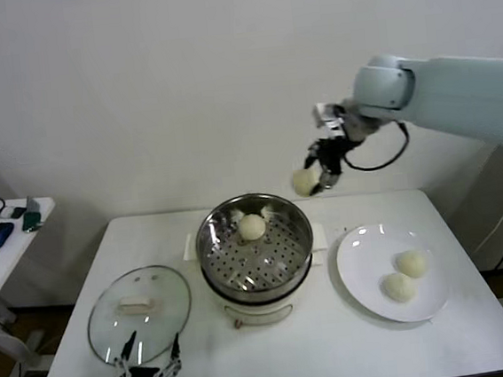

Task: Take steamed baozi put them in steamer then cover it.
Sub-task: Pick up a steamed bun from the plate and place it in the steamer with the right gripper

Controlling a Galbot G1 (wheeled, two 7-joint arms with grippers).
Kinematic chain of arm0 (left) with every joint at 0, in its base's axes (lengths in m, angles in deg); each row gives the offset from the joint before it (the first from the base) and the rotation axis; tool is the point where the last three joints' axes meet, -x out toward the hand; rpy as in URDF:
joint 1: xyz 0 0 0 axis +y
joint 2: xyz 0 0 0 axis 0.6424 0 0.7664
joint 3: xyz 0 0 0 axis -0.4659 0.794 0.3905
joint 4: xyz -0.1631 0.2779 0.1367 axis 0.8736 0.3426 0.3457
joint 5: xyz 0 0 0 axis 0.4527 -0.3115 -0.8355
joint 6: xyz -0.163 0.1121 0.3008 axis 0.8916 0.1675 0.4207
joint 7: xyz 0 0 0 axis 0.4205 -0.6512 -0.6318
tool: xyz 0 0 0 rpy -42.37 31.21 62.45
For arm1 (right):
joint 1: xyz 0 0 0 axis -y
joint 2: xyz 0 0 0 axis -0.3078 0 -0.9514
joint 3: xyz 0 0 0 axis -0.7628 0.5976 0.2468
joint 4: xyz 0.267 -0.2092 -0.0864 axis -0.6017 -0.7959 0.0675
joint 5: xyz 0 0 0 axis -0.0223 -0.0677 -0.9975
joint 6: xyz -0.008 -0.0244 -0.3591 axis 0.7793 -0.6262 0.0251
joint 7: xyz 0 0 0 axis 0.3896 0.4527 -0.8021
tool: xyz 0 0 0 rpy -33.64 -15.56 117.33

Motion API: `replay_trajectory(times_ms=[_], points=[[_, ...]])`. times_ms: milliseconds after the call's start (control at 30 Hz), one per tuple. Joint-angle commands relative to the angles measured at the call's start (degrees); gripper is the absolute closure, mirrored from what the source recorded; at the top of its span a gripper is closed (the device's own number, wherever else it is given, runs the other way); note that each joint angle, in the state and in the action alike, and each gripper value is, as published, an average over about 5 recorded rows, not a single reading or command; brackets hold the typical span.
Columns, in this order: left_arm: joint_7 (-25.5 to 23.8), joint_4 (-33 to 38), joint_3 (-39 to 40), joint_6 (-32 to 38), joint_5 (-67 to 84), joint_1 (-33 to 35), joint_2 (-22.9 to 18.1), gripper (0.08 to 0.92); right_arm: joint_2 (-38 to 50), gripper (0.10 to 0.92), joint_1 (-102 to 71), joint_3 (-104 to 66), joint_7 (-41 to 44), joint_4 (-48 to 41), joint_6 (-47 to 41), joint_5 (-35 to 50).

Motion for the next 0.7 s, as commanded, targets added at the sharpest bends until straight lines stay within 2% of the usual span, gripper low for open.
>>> replay_trajectory(times_ms=[33, 233, 700], points=[[0.01, 0.77, -0.08, 0.01, -0.09, 0.67, -0.11, 0.177, -16.41, 0.372, -4.65, -2.05, -5.22, 0.75, -3.96, 4.15], [0.01, 1.71, -0.35, -0.01, -0.03, 1.48, -0.08, 0.177, -21.14, 0.372, -12.66, -1.93, -6.90, -7.19, -4.84, -1.05], [-0.12, 1.02, -0.37, -0.36, -0.10, 0.83, 0.24, 0.177, -23.45, 0.372, -22.11, -2.12, -8.61, -12.79, -6.04, -6.93]])
